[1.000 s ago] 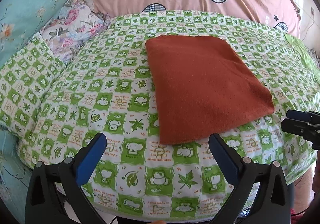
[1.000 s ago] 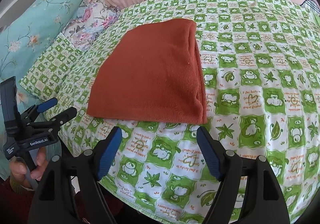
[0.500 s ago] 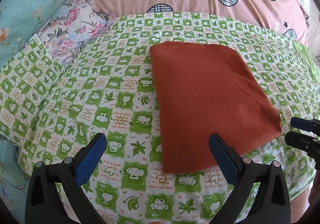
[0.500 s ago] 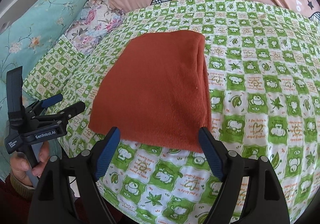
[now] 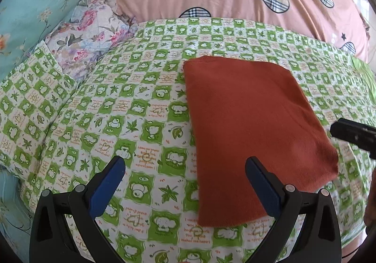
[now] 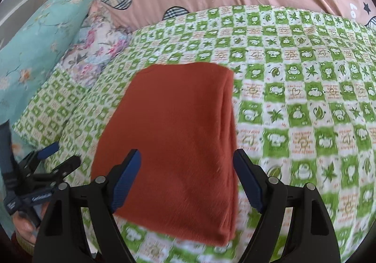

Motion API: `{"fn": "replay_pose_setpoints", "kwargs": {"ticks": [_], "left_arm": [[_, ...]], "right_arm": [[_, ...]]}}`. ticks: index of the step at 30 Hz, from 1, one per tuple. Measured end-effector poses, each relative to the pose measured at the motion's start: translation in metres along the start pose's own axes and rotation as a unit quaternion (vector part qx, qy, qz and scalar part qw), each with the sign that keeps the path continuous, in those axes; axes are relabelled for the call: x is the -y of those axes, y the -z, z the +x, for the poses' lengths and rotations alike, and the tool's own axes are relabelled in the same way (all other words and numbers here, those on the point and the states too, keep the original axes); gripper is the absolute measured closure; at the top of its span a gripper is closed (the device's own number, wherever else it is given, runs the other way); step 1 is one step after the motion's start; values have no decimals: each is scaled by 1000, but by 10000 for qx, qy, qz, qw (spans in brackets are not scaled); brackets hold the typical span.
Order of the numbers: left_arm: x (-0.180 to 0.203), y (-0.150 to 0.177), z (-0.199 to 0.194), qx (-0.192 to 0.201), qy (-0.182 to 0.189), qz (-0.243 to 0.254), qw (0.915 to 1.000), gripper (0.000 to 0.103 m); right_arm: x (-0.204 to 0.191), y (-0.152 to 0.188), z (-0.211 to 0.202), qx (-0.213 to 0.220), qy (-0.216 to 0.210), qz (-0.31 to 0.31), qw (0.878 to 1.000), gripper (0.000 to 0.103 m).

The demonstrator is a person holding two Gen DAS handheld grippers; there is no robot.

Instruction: Fold small clothes

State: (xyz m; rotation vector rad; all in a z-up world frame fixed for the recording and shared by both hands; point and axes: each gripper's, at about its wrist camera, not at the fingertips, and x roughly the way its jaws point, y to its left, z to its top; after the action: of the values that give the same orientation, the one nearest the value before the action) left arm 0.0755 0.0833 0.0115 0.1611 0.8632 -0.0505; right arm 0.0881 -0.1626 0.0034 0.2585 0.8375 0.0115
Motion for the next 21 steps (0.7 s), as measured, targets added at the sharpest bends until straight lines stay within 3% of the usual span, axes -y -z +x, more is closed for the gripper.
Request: {"fn": "replay_pose_setpoints", "kwargs": {"ticks": [2,7,8,9,10,14,19,21], "left_arm": [[-4,-3,2,11,-10,-90,10000,1],[-11,-11,9,-9,-45,-206,9998,1],[-11,-12,10,-14,-48,-224,9997,1],[-11,-13,12,-21,-46,-232,9997,1],[-10,-15,13,-36,-43,-237,9997,1],[-6,-16,15,-82,-28,-222,9997,1],[-2,-15,17,-50,3,-193,9998,1],[1,-14,21,-136,38,-186,9997,1]], "right_arm": [[7,-12,12,43,49,59,10000,23],[27,-34,46,-73,34,450,9990,40],[30,-36,52,-118,53,493,9987,53],[34,-38,63,-277,17,557,9981,85],[36,-39,66,-328,7,599,9977,92],[34,-35,43,142,47,555,9983,92],[44,-30,68,-255,286,577,9976,91],[47,-30,63,-180,252,723,9969,84]]}}
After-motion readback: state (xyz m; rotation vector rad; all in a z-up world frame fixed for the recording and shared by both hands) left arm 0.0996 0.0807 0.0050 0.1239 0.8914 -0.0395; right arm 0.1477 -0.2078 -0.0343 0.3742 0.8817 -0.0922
